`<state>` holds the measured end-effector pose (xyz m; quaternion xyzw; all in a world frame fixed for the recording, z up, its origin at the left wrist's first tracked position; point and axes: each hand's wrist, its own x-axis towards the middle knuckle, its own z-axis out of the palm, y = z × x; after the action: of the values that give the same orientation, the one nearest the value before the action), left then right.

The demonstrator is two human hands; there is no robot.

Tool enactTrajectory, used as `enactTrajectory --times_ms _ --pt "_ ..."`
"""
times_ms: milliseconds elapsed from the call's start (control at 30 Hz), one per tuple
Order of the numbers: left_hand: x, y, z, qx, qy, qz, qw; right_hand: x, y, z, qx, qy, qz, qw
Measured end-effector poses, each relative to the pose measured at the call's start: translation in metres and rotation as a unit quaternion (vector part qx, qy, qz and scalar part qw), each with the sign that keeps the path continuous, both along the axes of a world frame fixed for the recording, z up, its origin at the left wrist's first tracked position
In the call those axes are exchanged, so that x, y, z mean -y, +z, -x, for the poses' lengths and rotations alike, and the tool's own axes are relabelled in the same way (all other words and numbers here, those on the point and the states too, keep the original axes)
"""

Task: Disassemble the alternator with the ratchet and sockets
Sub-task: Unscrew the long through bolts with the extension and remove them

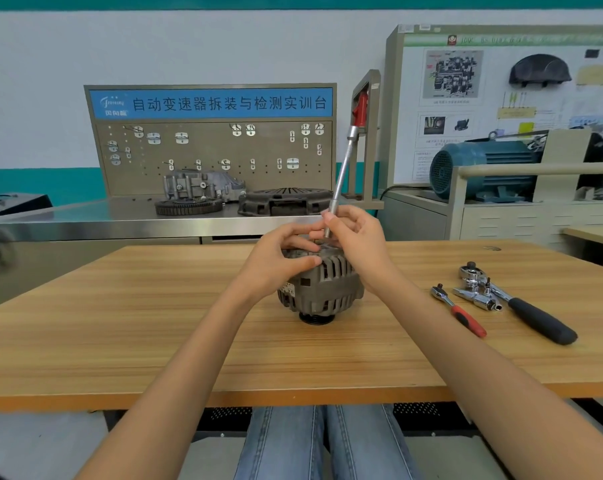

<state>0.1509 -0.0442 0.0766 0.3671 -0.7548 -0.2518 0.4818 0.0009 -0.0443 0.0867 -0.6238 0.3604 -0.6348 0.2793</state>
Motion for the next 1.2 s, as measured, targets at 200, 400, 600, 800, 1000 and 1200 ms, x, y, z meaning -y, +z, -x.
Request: enactTrajectory --times_ms 200,400,600,800,1000,1200 --pt "-0.002 -0.002 0.004 0.0 0.037 0.03 0.999 0.001 -0.003 0.003 0.023 0.014 -0.006 1.0" --pt "-0.009 0.011 0.01 -0.016 0.079 0.056 0.995 0.001 -0.007 0.004 0.024 -0.001 -0.008 1.0" --pt "-0.001 0.044 -0.003 -0.093 0.128 0.036 0.987 -0.001 -0.008 -0.001 0.032 0.014 -0.013 0.999" --pt "0.029 0.009 -0.05 -0.07 0.201 -0.121 0.97 0.0 -0.006 -0.005 -0.023 0.005 -0.033 0.999" --pt "0.061 -0.052 -0.081 0.066 0.279 -0.157 0.945 0.004 0.001 -0.003 0.023 0.019 -0.097 0.995" --pt "0.084 -0.075 -0.079 0.085 0.281 -0.183 0.938 0.005 0.02 0.016 0.065 0.06 -0.133 0.987"
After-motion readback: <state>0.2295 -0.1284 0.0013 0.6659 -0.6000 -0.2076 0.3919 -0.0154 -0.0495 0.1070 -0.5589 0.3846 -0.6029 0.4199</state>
